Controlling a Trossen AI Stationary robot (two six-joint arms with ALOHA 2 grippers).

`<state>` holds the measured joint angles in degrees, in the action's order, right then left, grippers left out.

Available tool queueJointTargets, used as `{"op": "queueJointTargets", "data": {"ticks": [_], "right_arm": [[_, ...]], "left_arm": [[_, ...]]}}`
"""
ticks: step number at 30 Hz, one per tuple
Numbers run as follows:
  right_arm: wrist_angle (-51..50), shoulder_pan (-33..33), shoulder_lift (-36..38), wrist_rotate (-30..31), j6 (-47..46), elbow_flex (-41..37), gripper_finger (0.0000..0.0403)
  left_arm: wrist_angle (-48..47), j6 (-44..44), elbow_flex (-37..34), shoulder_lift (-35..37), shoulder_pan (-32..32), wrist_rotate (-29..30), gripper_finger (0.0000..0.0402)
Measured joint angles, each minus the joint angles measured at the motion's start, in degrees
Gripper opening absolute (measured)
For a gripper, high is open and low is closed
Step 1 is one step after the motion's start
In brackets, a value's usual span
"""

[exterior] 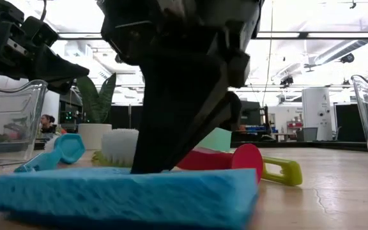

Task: Pick & Place Kitchen Sink Supplies
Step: Put the right blue sponge into the right transparent bin

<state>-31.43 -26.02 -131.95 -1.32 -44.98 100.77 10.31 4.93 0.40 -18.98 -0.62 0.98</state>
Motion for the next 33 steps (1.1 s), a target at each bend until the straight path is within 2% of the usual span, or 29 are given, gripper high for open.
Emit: {"op": "queueJointTargets", "data": {"ticks": [7,19,26,33], "right_arm": [[-3.5,0.0,4.0,-0.8,1.2,-0.1,0.0008],[-20.3,-0.3,16.6,0.3,2.2,0.0,0.0008],[-32.8,-1.8,26.4,4.2,1.6,0.1,0.0008],[-46.7,-5.7,33.2,8.4,-4.3,0.1,0.0008]], "left_arm": [[0.0,0.0,0.0,0.0,0.0,0.0,0.0],[-0.1,0.0,0.0,0.0,0.0,0.0,0.0],[-0.2,0.0,0.0,0.0,0.0,0.0,0.0],[-0.2,0.0,0.0,-0.1,0.0,0.0,0.0]]}}
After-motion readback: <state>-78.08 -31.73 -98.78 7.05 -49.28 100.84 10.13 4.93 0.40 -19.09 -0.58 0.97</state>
